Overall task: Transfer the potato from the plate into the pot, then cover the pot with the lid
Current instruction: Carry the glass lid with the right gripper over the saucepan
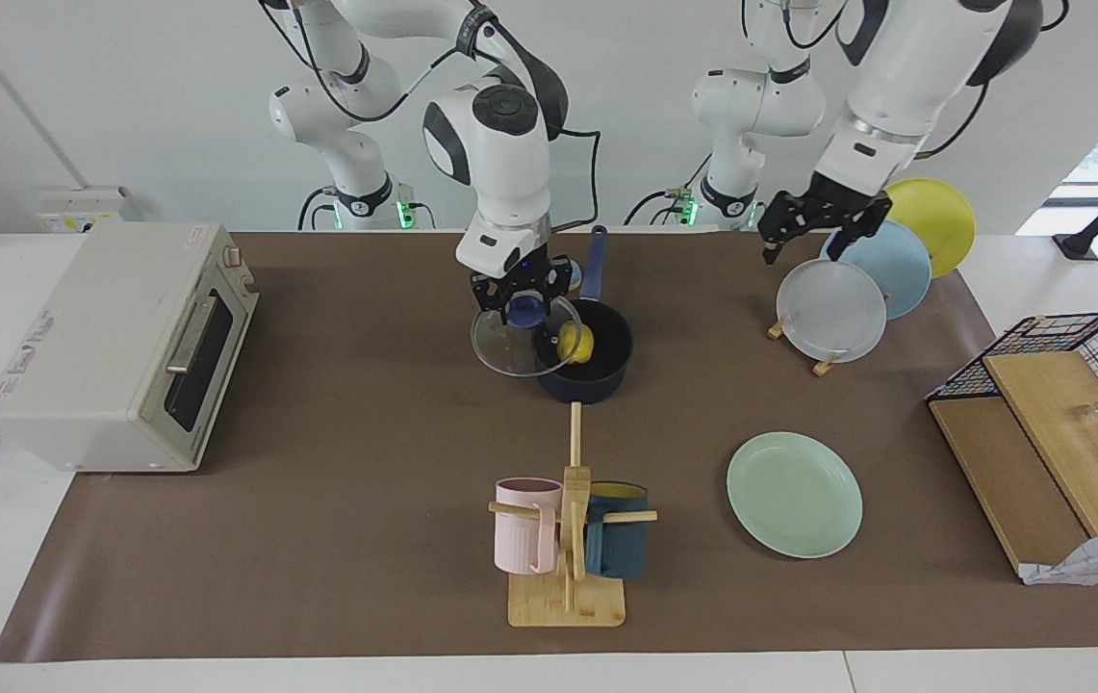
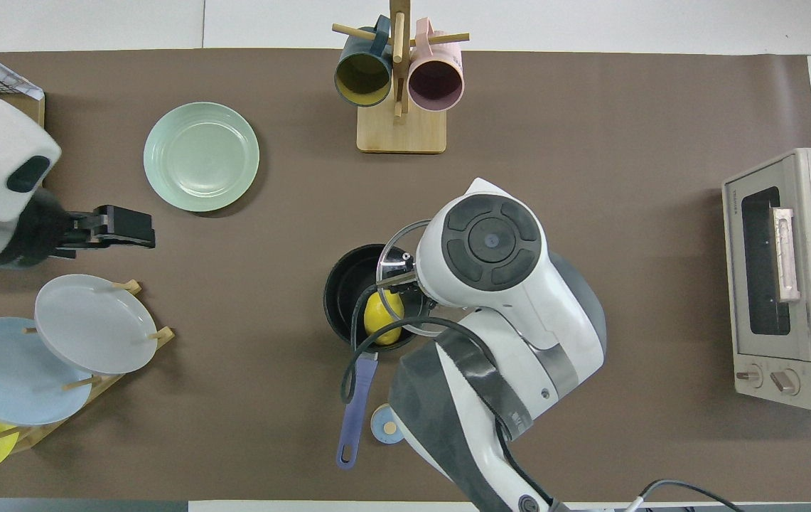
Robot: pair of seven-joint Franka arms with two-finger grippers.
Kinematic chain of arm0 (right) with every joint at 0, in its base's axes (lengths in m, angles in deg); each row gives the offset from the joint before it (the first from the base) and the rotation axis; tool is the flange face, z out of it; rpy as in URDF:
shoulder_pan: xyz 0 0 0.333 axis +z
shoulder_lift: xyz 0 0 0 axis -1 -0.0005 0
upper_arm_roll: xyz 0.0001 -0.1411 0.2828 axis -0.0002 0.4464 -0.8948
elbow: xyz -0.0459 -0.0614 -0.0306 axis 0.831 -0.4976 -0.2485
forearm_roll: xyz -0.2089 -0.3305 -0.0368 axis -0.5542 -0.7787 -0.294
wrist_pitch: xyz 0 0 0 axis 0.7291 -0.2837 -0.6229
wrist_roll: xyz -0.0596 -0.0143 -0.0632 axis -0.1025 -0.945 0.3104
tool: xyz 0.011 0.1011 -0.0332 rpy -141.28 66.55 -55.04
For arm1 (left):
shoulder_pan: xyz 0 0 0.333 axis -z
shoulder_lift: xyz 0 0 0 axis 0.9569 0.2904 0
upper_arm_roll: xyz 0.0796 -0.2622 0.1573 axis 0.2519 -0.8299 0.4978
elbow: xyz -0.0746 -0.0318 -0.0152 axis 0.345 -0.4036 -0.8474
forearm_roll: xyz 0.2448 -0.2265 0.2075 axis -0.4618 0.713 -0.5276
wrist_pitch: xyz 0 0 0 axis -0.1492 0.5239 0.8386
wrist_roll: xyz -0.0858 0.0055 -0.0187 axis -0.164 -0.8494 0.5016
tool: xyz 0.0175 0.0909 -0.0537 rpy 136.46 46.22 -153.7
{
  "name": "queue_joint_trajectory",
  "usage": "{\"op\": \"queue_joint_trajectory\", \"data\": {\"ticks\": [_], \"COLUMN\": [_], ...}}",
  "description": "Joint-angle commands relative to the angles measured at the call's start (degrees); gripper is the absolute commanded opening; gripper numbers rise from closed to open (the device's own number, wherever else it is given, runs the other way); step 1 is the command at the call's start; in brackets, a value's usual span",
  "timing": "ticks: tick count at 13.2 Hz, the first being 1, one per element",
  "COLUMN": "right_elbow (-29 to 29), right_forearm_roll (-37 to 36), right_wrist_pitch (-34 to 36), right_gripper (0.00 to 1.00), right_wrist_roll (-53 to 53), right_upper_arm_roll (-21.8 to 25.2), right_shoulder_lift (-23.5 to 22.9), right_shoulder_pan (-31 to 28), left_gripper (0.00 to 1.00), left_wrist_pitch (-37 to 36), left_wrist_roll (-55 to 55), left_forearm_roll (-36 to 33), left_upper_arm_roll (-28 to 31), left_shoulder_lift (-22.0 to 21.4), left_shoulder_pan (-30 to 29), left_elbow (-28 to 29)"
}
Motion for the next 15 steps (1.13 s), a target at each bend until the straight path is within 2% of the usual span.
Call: {"op": "queue_joint_trajectory", "data": {"ticks": [1, 4, 7, 13, 15], "right_elbow": [-10.89, -11.72, -11.54, -11.1, -10.76], "right_forearm_roll": [-0.5, -1.12, -0.85, -0.94, -0.94], "right_wrist_pitch": [3.77, 3.8, 1.78, 0.72, 0.64], "right_gripper": [0.0, 0.0, 0.0, 0.0, 0.0], "right_wrist_roll": [-7.93, -8.75, -8.84, -8.84, -9.8], "right_upper_arm_roll": [0.12, 0.12, 0.12, 0.03, 0.12], "right_shoulder_lift": [-8.14, -9.58, -10.98, -11.95, -12.04], "right_shoulder_pan": [4.65, 5.1, 5.01, 5.45, 7.55], "left_gripper": [1.0, 1.0, 1.0, 1.0, 1.0], "left_wrist_pitch": [-1.53, -3.01, -9.6, -9.61, -10.05], "left_wrist_roll": [-10.82, -13.06, -13.06, -13.94, -14.02], "left_forearm_roll": [-0.74, -0.92, -4.17, -4.35, -4.26], "left_upper_arm_roll": [-1.09, -1.09, -1.79, -1.97, -2.76], "left_shoulder_lift": [0.02, -0.77, -0.85, 0.99, 2.04], "left_shoulder_pan": [-7.47, -9.17, -8.03, -7.85, -8.38], "left_elbow": [-0.88, -0.97, -4.13, -4.57, -6.05]}}
